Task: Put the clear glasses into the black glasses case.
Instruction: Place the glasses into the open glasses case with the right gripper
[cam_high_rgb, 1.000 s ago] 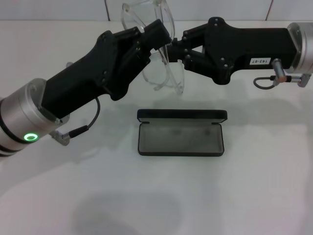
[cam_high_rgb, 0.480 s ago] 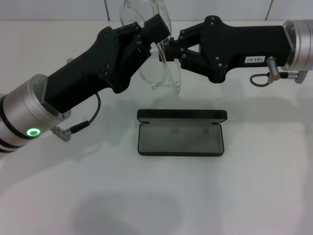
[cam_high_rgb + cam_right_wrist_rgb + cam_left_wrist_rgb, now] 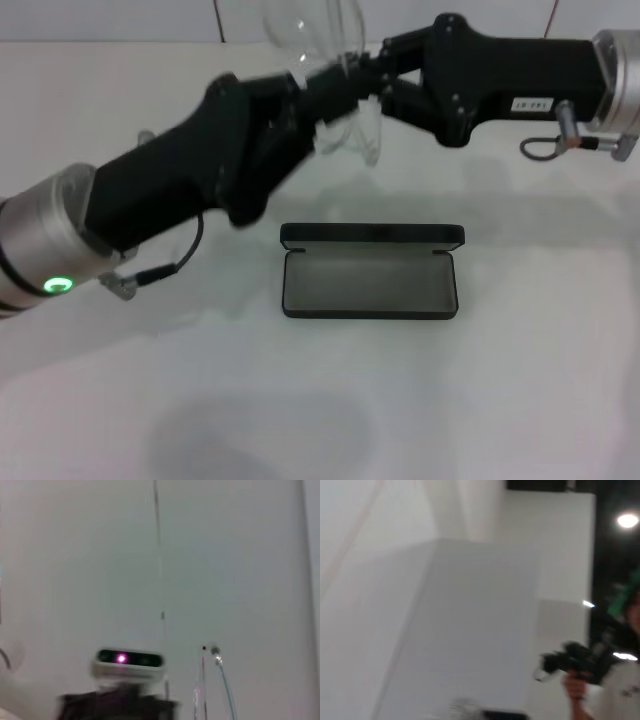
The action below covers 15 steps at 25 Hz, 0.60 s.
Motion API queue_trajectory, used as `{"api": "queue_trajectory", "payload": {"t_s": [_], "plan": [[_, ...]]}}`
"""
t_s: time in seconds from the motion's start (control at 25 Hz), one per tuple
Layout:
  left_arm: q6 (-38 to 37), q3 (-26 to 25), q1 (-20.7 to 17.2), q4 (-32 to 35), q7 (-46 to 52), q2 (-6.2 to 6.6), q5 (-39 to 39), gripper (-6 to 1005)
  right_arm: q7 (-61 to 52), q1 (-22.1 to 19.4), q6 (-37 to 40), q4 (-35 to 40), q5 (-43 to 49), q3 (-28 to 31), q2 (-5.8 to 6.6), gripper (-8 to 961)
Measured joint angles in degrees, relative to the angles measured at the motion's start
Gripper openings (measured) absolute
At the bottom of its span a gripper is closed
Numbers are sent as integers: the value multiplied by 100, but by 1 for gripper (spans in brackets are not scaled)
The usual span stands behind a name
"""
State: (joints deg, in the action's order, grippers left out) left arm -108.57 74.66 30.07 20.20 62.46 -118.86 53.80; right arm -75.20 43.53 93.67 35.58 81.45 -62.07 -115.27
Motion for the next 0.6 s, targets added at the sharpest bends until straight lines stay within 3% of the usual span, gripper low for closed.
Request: {"api": "queue_trajectory", "payload": {"t_s": [0.12, 0.28, 0.4, 0.6], "plan": [[-313, -12, 15, 176, -51, 108, 320, 54, 0, -42, -44, 10, 10, 207, 25, 62], [-425, -106, -73, 305, 10, 360, 393, 55, -91, -165, -52, 231, 85, 331, 89, 62], [-384, -504, -222, 279, 103, 666, 459, 55, -514, -272, -71, 722, 467, 278, 105, 62], [-255, -1034, -393, 419, 400, 1270, 996, 55, -1829, -463, -49, 2204, 1819, 179, -6, 62]]}}
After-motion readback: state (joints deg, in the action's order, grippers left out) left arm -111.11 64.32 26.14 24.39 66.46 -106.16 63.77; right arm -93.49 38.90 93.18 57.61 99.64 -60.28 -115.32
